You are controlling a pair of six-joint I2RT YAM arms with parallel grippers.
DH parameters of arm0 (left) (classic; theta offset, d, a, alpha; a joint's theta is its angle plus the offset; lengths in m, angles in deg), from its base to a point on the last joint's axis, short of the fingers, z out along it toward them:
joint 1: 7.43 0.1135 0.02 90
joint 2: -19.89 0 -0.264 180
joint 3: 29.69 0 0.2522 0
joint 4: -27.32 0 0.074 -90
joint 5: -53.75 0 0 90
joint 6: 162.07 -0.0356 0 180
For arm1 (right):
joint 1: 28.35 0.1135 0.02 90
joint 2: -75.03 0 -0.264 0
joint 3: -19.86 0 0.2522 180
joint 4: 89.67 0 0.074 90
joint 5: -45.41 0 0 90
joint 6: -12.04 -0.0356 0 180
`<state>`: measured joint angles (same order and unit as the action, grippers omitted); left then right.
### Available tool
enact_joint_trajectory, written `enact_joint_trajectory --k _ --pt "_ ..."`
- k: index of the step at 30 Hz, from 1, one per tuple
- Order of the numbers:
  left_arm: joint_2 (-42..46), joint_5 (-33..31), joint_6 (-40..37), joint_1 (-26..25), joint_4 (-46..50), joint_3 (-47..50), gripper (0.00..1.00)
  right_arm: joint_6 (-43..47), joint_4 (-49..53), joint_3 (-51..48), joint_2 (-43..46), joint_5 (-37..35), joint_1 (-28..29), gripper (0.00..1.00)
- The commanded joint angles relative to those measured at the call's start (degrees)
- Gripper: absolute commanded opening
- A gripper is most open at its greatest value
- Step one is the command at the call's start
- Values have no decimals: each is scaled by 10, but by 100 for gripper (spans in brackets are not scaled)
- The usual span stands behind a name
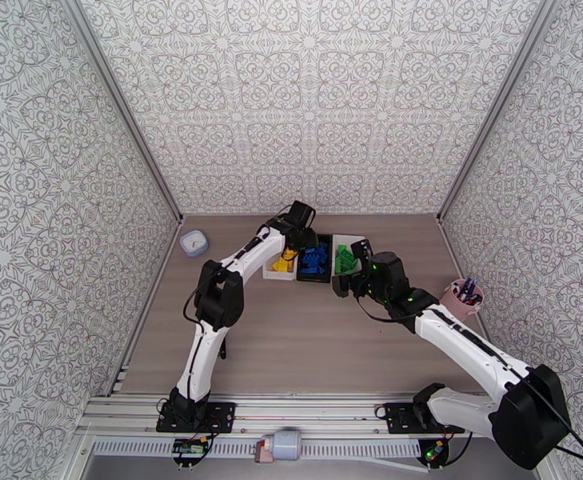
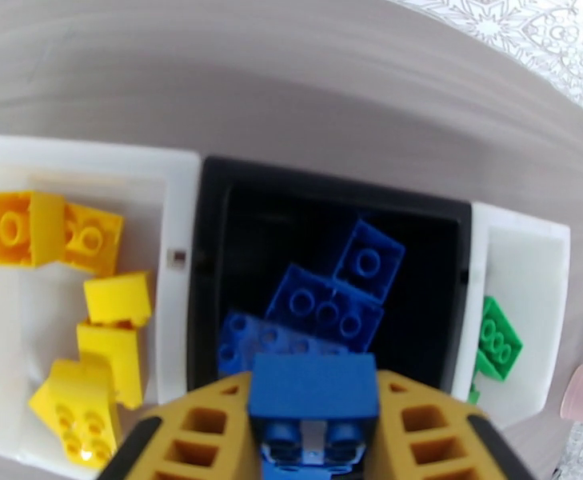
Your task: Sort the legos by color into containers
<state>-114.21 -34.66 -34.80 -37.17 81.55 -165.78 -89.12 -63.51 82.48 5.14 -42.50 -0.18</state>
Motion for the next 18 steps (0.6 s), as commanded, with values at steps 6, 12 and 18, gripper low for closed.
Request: enact_joint_trajectory --k 6,12,18 --pt "38 6 -49 8 10 4 55 -19 -20 14 -2 -14 -5 100" --pt "133 -3 -103 3 -30 112 81 -34 -25 14 -6 -22 -13 100" --pt "253 -34 -149 -4 -90 257 94 -43 -40 0 -1 -45 -31 100"
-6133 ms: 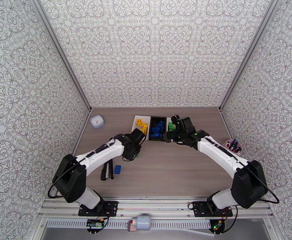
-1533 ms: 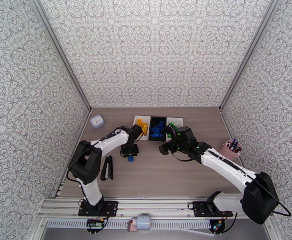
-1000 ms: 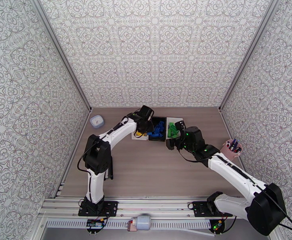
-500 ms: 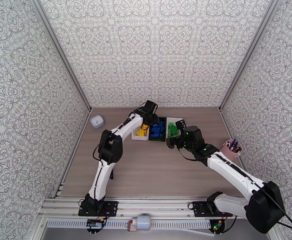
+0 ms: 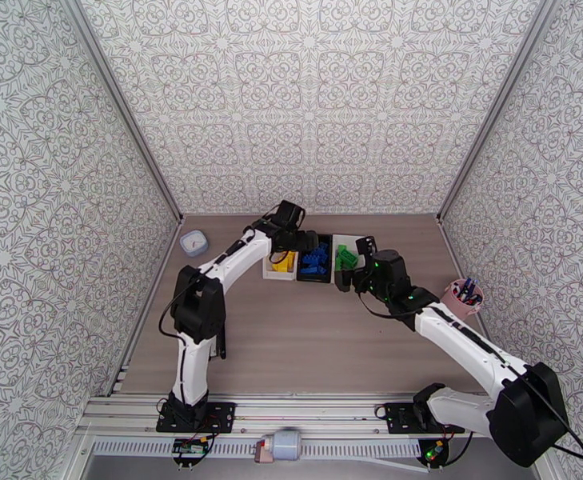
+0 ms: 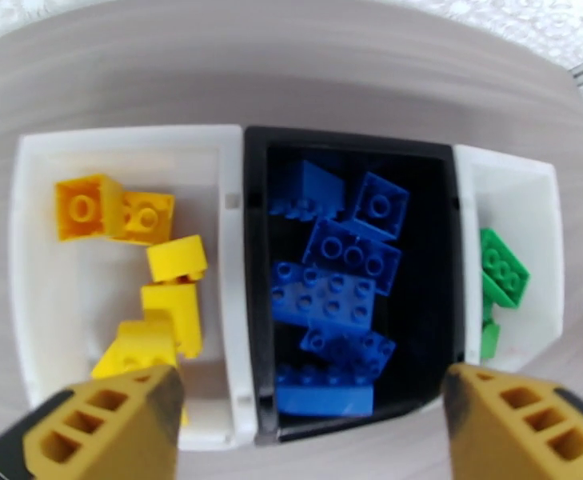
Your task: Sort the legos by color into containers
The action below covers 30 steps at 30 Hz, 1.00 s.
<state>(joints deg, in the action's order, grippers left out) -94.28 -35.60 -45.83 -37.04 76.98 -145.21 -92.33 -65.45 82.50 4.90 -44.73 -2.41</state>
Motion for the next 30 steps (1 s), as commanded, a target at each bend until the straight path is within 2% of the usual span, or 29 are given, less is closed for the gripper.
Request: enact_joint_trajectory --k 1,7,14,17,22,26,30 --pt "76 -34 -44 -7 -61 83 95 -12 -37 -13 9 -31 -12 100" --pt "219 -82 -73 -6 -173 273 98 -19 -111 -72 36 -68 -44 100" --pt "364 -134 -169 6 -267 458 100 12 -169 -135 42 -83 -79 100" --pt "415 -124 -208 29 -289 521 100 45 -217 -179 46 -110 -85 100" --pt "486 -124 -258 78 -350 631 100 16 -234 -187 43 -133 -124 100" --pt "530 -140 -298 109 -372 686 100 1 -233 -194 53 -161 -134 99" --pt "583 -150 -307 151 -405 750 100 96 -224 -213 84 -184 -136 100"
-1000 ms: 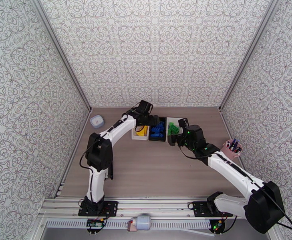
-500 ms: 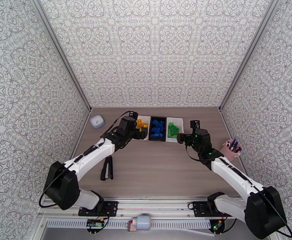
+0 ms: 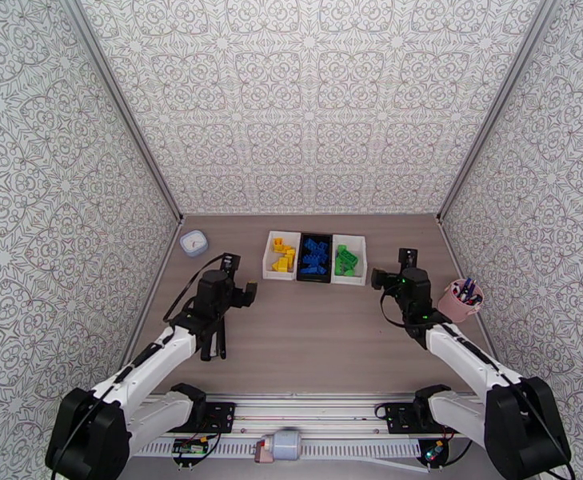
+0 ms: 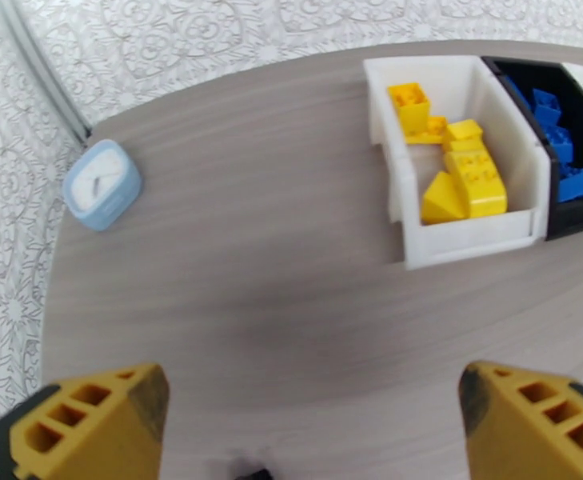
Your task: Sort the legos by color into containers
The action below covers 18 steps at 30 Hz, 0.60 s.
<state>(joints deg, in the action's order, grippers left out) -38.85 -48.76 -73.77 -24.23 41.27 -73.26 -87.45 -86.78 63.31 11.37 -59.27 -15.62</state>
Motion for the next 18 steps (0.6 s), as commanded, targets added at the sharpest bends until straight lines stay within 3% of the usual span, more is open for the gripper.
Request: enact_joint_trajectory --k 1,6,8,11,14,18 --pt "39 -12 -25 40 -62 51 100 56 -30 -38 21 -41 -9 100" --pt "45 44 -11 120 -168 129 100 38 -181 -116 -15 -9 -46 100" --pt "29 68 -7 150 -225 157 100 38 -190 -108 -36 10 -55 100" --pt "2 144 3 213 -282 163 100 43 -269 -109 -79 39 -65 100" --pt "-43 175 4 245 -316 147 100 48 -237 -72 -111 65 -72 100" --pt "-109 181 7 243 -364 123 100 62 -226 -61 -118 93 -75 100"
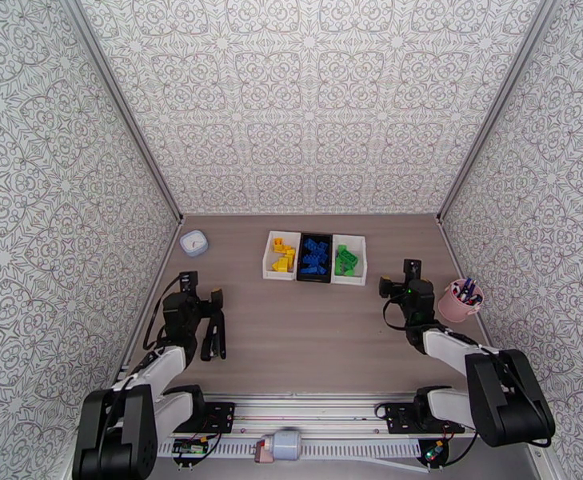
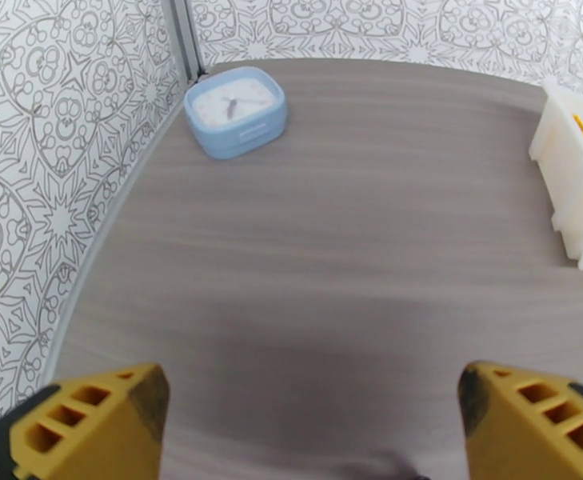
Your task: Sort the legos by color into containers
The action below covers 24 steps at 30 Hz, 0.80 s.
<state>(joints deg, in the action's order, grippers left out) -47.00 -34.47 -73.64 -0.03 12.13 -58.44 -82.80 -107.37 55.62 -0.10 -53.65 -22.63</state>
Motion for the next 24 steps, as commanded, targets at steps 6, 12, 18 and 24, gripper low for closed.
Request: enact_joint_trajectory --k 6,12,18,24 --pt "-125 20 25 -12 -93 -89 100 24 -52 -13 19 67 -6 100" --pt "-196 -22 10 -38 -148 -92 100 23 -39 -1 9 76 -15 100" --pt "-207 -44 20 -37 -174 -84 100 60 -98 -19 1 65 -21 100" --pt "-207 -46 20 -38 -178 -82 100 42 -205 -19 -106 120 -61 100"
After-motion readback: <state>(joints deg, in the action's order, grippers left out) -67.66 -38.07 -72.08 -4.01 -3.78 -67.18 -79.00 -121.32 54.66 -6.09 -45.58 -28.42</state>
